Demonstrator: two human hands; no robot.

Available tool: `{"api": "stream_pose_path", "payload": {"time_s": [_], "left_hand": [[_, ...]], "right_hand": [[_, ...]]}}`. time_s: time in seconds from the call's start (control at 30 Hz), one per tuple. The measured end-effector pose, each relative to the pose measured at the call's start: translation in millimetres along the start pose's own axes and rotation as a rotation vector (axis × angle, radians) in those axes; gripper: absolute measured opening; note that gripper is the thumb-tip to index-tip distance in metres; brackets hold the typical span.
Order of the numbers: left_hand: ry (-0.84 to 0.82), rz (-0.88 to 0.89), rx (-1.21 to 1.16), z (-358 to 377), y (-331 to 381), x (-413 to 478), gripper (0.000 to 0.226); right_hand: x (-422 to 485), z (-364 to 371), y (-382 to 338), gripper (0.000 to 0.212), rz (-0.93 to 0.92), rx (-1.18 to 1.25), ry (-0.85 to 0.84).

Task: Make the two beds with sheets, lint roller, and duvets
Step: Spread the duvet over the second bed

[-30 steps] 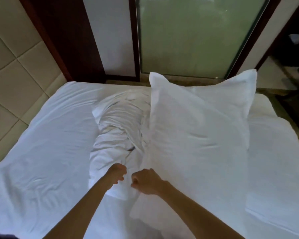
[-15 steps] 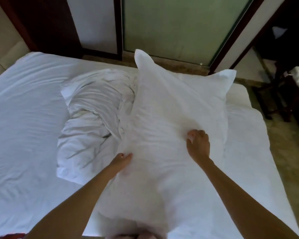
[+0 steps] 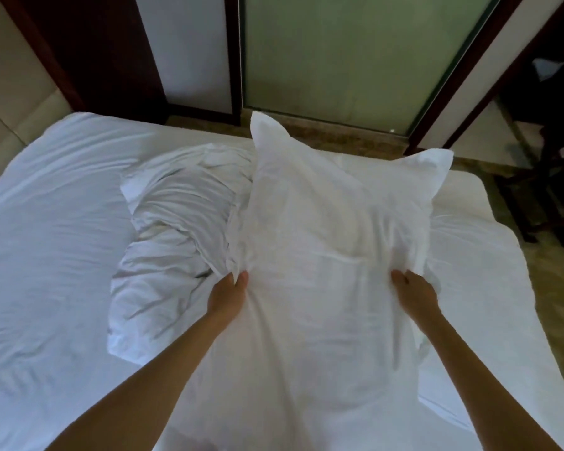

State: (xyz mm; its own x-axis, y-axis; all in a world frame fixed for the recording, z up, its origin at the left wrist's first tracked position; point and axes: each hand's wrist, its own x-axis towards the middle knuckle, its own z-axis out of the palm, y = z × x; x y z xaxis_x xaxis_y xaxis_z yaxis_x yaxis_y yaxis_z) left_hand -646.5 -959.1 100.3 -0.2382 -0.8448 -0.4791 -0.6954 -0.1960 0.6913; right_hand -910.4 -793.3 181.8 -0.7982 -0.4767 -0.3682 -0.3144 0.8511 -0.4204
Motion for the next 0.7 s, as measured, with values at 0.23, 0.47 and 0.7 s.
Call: {"api": "stream_pose_path", "payload": {"time_s": [0.23,0.47,0.7], "left_hand": [[0.310,-0.002,-0.066,-129,-32,18,0.052],[0.547,0.044,-0.118,-351,-105,31,0.045],[0.692,0.028,-0.041,-569,-186,78,0.046]], "right_hand": [[-51,11,-137,0.051,-0.313,0.219,-0.013],[-132,116,-330,0.047,-0.473,0.402,-0.112],[-210,228,-516,0.043,-0.541,0.480,-0.191]]}}
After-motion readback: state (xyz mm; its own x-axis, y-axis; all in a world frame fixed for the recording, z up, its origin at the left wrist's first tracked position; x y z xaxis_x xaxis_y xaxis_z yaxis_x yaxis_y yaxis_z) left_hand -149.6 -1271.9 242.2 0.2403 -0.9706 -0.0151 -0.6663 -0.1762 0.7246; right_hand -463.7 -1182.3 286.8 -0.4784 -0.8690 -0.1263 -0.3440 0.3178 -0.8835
